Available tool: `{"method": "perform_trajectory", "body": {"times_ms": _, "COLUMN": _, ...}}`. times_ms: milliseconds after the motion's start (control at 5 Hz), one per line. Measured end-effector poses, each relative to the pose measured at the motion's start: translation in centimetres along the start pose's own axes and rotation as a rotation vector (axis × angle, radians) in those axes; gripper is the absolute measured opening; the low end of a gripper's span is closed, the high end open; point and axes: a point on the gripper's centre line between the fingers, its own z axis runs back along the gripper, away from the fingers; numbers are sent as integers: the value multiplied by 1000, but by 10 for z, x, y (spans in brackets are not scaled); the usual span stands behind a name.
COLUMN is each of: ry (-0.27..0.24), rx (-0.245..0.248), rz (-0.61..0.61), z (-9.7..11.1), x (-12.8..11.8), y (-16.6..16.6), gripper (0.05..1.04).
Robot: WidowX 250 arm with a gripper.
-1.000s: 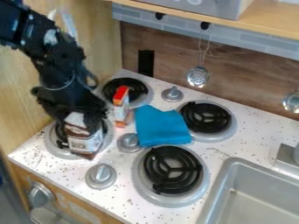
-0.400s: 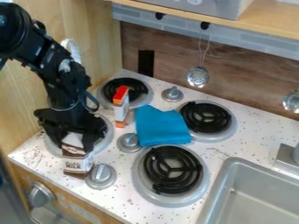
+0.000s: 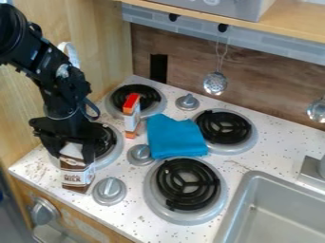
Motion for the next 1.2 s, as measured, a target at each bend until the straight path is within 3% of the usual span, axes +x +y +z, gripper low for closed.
{"method": "perform_trajectory", "body": {"times_ms": 800, "ry": -4, "rx": 5, "rz": 11, "z": -7, "x": 1, "y": 2, "gripper": 827}}
{"method": "perform_trajectory", "body": {"times_ms": 1000, "ry": 6, "rx": 11, "rz": 35, "z": -8, "x": -1, "y": 8, "gripper": 871}}
{"method": "perform_trajectory", "body": {"times_ms": 1200, "ry": 36, "rx": 14, "rz": 50, "z": -8, "x": -5, "y": 9, "gripper": 1014}}
